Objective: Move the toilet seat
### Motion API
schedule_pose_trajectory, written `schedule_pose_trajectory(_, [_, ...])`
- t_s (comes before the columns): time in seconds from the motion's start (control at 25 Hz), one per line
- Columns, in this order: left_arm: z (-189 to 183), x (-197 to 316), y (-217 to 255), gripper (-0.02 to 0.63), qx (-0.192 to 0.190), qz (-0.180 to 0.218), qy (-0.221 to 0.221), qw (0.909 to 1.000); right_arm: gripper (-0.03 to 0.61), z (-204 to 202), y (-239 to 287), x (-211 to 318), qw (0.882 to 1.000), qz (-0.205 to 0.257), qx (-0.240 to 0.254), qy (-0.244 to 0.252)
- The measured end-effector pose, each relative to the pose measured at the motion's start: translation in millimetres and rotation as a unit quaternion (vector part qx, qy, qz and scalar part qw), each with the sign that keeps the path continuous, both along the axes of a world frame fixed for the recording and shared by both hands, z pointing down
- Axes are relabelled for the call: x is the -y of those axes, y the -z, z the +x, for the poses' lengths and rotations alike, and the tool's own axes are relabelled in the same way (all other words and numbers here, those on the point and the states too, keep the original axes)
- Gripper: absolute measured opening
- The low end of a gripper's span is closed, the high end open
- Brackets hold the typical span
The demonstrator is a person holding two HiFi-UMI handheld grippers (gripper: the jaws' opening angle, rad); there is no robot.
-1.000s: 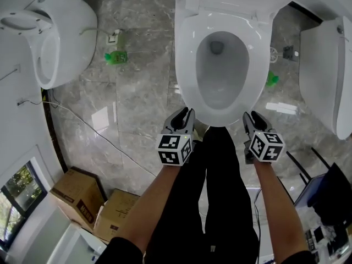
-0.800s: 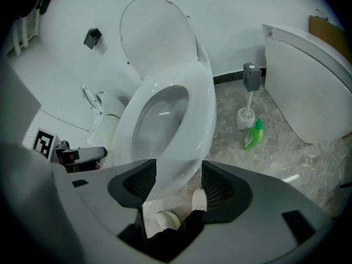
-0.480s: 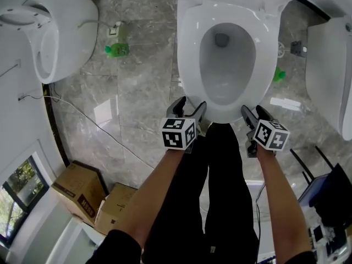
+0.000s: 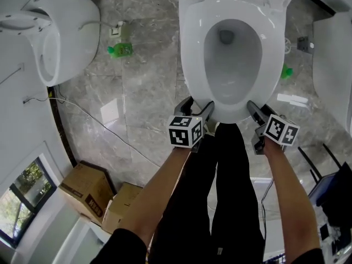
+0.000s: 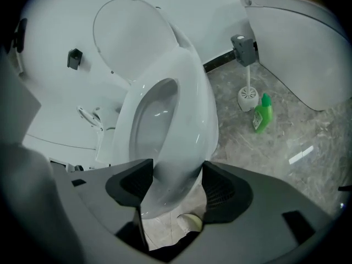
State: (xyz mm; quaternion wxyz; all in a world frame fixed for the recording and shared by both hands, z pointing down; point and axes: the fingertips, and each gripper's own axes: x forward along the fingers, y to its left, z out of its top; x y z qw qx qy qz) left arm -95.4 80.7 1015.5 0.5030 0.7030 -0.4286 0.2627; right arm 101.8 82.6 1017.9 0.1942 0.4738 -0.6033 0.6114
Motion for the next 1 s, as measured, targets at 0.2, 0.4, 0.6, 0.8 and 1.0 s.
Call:
schedule_pose_trajectory(0.2, [-2,-2,5,0.314,0.001,0.02,0.011,0.9997,0.281,-1,4,-1,1.0,0.001,-0.002,0.007])
schedule_pose_trajectory(0.4, [-1,-1,18,0.314,0.002,0.023,0.014,0.9996,0.279,0,13,-6,1.0,-0.005,0.019,0.004])
schedule_pose_trajectory(0.6, [2,3,42,0.339,-0.025,0.015,0.033,0.999,0.273,1,36,2,0.999,0.022,0.035,-0.028])
schedule_pose_trajectory(0.8, [3,0,52,0.347,-0.017,0.017,-0.002,0.9997,0.232,8,48,7,0.99,0.038,0.091,-0.105])
schedule_pose_trajectory(1.0, [-1,5,69,0.347,-0.029,0.042,0.032,0.9982,0.218,9,68,10,0.986,0.04,0.102,-0.128])
